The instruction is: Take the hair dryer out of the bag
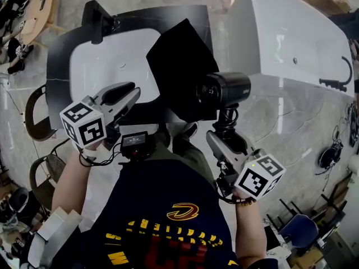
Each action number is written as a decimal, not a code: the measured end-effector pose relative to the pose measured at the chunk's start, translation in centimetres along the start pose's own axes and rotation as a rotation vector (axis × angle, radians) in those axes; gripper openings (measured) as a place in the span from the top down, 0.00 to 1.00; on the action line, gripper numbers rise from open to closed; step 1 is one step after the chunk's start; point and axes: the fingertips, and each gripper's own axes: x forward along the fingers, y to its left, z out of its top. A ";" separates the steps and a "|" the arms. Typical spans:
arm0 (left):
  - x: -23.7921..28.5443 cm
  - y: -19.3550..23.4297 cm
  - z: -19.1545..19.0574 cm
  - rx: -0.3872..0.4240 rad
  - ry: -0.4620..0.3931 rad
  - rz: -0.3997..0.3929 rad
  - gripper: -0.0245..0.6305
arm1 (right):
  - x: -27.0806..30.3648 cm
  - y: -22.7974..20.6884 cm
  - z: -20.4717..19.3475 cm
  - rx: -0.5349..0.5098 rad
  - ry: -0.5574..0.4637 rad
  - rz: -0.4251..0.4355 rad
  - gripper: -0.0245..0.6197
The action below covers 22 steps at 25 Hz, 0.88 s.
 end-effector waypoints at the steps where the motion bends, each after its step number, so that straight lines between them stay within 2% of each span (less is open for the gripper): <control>1: -0.9 0.2 0.5 -0.012 -0.027 0.010 0.82 | 0.1 0.5 0.1 0.000 -0.001 0.015 0.60; 4: -2.9 0.2 2.6 -0.039 -0.106 0.017 0.82 | 0.5 2.1 0.9 -0.017 -0.013 0.053 0.60; 8: -4.0 -0.8 4.9 -0.005 -0.162 -0.002 0.82 | 1.2 3.6 2.2 -0.049 -0.039 0.092 0.60; 14: -4.8 -2.7 6.0 0.096 -0.177 -0.033 0.82 | 2.0 4.7 3.0 -0.059 -0.074 0.130 0.60; 22: -5.8 -4.3 7.2 0.122 -0.198 -0.075 0.82 | 2.4 5.0 3.1 -0.055 -0.084 0.136 0.60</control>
